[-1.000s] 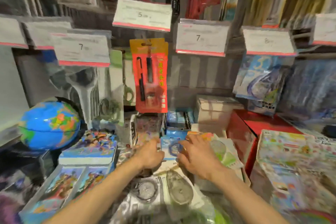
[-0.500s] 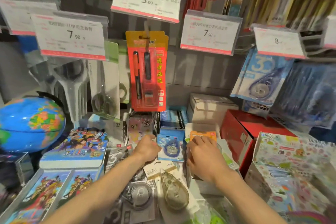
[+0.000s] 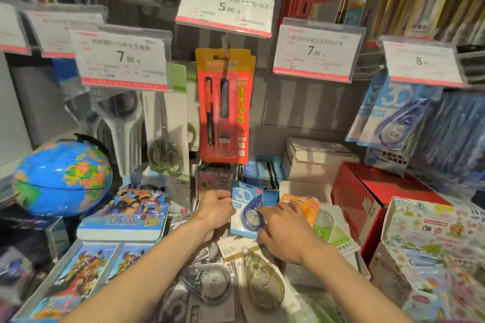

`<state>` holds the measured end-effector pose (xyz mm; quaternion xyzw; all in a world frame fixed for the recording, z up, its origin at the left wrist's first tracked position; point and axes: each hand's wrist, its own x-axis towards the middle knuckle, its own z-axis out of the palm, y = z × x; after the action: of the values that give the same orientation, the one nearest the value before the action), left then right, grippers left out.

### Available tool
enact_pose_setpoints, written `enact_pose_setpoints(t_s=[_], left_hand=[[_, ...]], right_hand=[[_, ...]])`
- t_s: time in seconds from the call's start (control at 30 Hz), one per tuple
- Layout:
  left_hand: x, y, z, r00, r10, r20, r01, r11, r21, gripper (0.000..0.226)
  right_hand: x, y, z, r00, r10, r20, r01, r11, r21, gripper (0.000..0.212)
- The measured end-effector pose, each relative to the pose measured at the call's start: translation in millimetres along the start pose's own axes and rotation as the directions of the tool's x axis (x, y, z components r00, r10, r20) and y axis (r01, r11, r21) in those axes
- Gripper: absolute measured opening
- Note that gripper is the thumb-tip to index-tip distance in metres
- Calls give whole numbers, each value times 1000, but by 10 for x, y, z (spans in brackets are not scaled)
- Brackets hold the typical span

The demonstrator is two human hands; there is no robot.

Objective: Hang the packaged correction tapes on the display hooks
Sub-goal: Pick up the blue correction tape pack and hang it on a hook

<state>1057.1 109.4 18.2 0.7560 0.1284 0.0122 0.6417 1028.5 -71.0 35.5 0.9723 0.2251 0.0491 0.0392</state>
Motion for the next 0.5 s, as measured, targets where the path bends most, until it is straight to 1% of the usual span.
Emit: enact_pose_setpoints(t_s=[0.07,0.13,0.2,0.27,0.4,0.43,0.5], left_hand=[[-68,7,-103,1000,10,23,-10,1000,-12,30],[-107,-18,-231,1000,22,10,-21,999,-36,33],[-157,-39,-352,1000,18,-17,-19,997,-70,34],[-234,-43,-462,999,22,-30,-25,995,-95,33],[-399,-29,-653,998,53,-34,-58,980,-188,32],[-442,-25,-699,997,65,-40,-72,976,-203,32],[-498,-27,-783,995,83,-52,-93,967,-237,33]], right_hand=[[26,-63,-21,1000,-4,24,2,997,72,55],[50,-153,-43,1000,-17,24,13,987,160,64],[52,-250,-66,1000,-27,-10,28,965,262,65],[51,-356,-93,999,-28,-43,40,947,319,65],[71,-576,-125,997,-11,-74,40,916,399,89],[78,-635,-133,996,-9,-89,47,901,432,91],[86,-736,-151,991,-3,-133,69,866,495,89]])
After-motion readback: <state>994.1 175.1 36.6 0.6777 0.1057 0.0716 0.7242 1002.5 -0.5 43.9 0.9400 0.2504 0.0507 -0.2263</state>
